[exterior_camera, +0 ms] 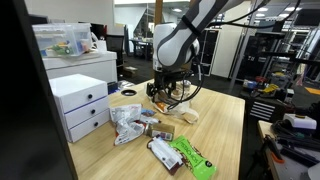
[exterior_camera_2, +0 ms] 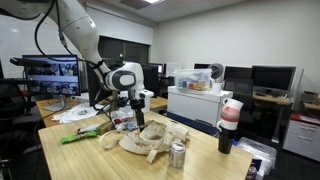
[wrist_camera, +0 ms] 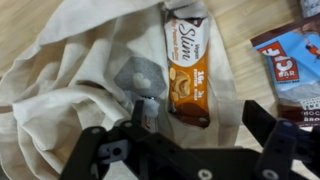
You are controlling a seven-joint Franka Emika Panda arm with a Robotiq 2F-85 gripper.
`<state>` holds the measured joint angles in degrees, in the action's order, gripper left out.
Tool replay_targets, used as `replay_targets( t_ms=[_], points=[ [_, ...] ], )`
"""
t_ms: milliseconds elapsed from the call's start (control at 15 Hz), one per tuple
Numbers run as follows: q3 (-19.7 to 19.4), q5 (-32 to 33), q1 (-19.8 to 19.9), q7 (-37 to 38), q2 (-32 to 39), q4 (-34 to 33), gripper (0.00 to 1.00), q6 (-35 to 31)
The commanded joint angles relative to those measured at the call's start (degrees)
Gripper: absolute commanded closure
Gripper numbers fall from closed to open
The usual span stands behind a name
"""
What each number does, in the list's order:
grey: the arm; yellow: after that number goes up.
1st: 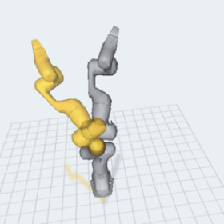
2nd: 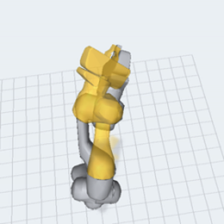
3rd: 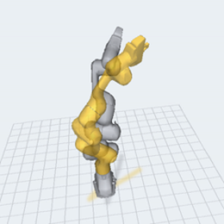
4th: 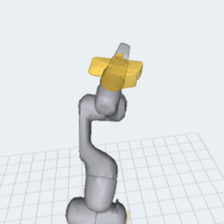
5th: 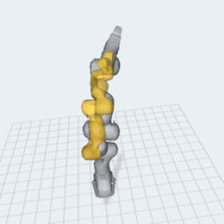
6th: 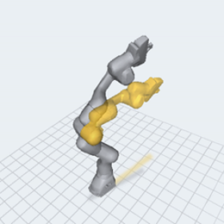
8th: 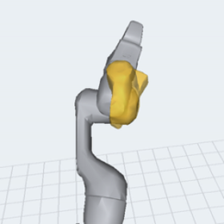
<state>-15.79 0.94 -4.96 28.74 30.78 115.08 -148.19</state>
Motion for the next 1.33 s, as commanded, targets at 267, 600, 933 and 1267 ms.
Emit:
replay_targets(
  t_ms=[267,600,933,1267],
  points=[
    [-0.3,1.7,-1.8,2.6,0.0,0.3,0.04,0.1],
    [-1.4,2.9,-2.6,4.6,1.5,-0.2,0.03,3.7],
    [-1.2,3.8,-2.3,6.1,2.7,-0.7,0.13,5.7],
    [-1.6,4.8,-2.6,6.2,3.5,-1.5,0.11,6.8]
  ],
)
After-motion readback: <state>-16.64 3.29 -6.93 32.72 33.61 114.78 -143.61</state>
